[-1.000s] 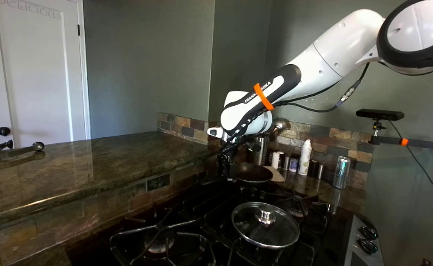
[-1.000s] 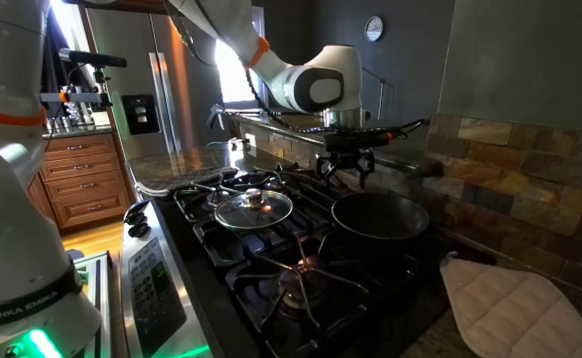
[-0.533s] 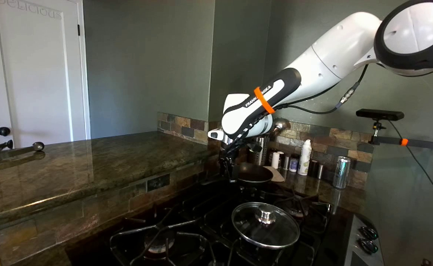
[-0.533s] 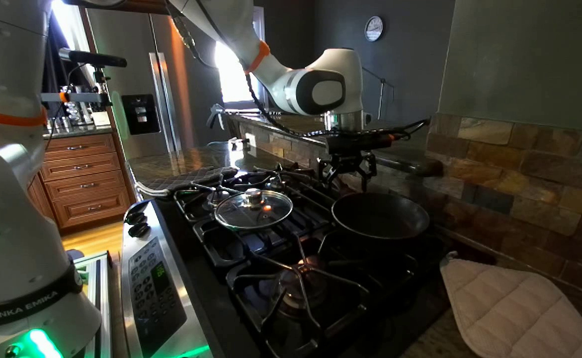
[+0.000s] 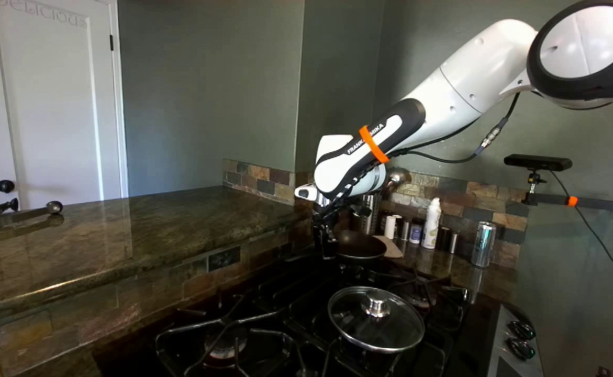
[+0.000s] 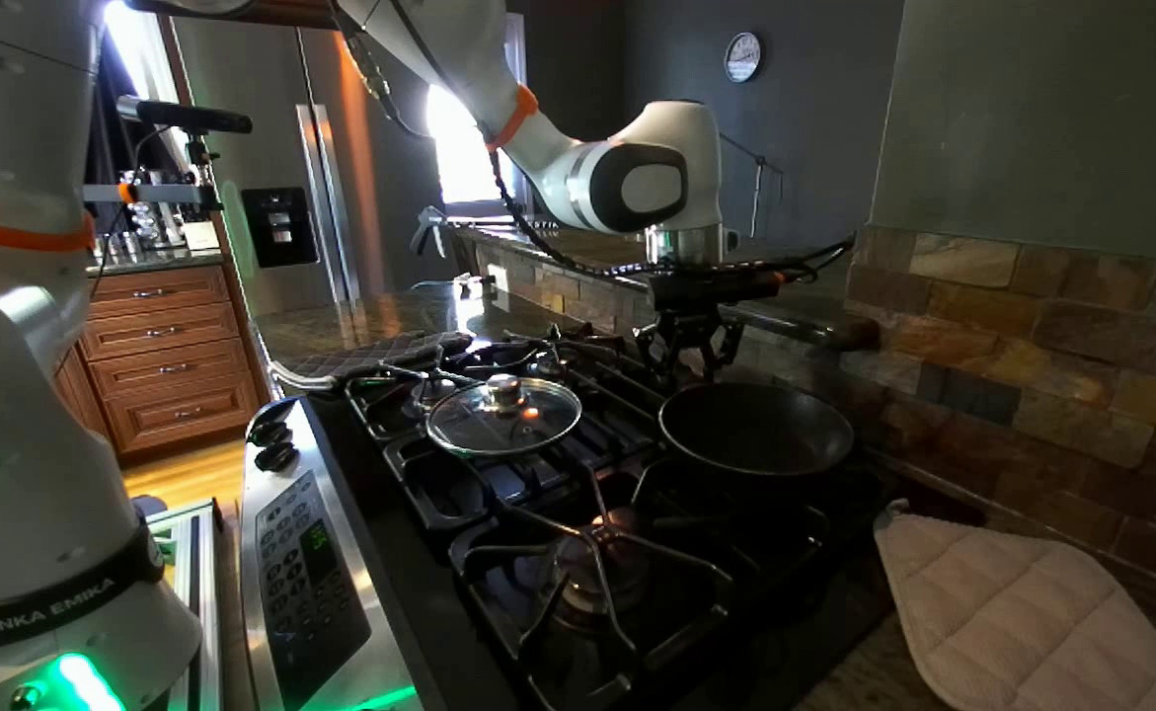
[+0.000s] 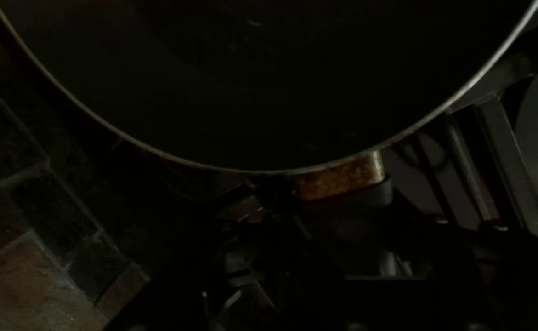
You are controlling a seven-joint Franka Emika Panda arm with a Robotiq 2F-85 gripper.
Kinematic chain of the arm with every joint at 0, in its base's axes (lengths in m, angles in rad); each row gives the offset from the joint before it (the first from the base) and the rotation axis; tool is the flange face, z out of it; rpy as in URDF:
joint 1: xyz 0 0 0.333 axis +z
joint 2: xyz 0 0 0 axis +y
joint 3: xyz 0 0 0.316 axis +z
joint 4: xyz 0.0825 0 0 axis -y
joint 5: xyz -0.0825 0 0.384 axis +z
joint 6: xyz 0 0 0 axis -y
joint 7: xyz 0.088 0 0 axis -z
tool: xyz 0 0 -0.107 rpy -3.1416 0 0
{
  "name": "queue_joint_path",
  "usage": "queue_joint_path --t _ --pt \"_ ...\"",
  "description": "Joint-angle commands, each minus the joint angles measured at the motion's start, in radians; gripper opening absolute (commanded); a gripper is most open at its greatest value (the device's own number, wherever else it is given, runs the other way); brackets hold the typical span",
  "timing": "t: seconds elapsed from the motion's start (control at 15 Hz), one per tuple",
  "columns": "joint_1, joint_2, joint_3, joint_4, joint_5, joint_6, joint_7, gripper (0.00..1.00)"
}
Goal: Move the pan downwards and put the lid on it
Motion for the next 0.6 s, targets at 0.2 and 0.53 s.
queue_joint_path --t 0.2,0.53 --pt "-0.013 0.008 0.01 0.008 -0.023 0.004 0.006 0.22" --pt "-0.008 -0.001 0.003 0.007 -0.023 0.007 0.053 0.22"
